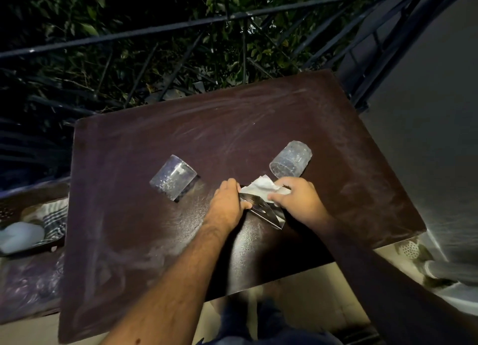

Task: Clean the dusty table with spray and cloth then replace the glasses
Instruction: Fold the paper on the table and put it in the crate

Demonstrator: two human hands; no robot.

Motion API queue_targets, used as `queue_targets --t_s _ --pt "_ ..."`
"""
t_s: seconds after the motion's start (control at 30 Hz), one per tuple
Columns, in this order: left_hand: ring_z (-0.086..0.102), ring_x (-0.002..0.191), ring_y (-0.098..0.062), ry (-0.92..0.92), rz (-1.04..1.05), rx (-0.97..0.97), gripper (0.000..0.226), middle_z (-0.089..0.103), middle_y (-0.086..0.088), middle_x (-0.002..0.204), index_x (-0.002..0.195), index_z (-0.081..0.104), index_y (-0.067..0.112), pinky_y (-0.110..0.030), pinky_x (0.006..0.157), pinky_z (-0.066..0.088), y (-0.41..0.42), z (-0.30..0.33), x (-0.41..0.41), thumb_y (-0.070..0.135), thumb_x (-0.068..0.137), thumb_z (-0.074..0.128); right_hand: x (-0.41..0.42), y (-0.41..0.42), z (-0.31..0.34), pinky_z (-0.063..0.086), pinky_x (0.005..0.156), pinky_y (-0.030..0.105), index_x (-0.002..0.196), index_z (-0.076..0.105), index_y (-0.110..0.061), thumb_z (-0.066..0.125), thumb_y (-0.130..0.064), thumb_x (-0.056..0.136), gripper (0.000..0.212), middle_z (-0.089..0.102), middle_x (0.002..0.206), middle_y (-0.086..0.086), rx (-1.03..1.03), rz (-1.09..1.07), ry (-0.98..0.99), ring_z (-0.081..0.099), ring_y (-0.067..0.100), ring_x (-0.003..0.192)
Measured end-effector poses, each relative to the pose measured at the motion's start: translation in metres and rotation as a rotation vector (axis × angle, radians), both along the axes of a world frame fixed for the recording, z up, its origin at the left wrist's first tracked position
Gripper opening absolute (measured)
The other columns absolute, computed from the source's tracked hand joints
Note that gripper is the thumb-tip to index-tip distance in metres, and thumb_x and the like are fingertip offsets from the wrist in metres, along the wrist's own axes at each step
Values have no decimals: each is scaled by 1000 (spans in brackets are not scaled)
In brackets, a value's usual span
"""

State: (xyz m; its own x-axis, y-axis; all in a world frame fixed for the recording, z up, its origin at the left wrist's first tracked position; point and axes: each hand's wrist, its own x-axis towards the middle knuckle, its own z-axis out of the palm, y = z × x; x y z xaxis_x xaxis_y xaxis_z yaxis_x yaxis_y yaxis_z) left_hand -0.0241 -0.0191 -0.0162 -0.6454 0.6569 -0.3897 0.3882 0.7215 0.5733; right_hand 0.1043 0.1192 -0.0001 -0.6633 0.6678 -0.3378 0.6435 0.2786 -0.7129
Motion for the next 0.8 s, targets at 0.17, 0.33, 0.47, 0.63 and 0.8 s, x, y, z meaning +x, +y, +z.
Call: queue_targets --t_s 0.17,0.33,0.47,0.63,0.8 --pt "57 108 -23 -46 117 54 44 57 2 115 101 42 27 -40 96 47 -14 -4 0 25 81 81 -2 -14 2 50 78 24 84 71 -32 75 -25 81 8 71 80 -14 20 0 3 65 6 85" --pt "57 111 -21 -15 92 90 56 59 1 120 116 48 23 -41 99 48 -22 -2 -2 39 76 85 9 -32 2 48 82 27 94 74 -26 61 -12 81 23 72 90 -9 100 -6 63 63 10 88" --pt "49 125 -16 40 -76 206 59 57 6 132 138 52 30 -37 110 41 -25 3 -12 33 84 76 15 -41 -4 44 84 23 92 75 -24 61 -8 77 26 68 92 -6 159 -3 172 60 7 87" --pt "62 107 -12 76 -226 286 21 74 11 109 107 77 28 -22 98 41 -26 6 -25 31 87 71 16 -50 -12 40 83 18 96 74 -25 62 -8 82 26 70 96 -5 167 -27 153 62 11 91" --pt "61 98 -9 120 -251 306 12 77 13 95 94 79 31 -27 93 48 -30 5 -32 26 89 70 19 -59 -19 36 85 12 103 73 -21 62 -13 85 23 73 103 -5 209 -27 139 63 13 98"
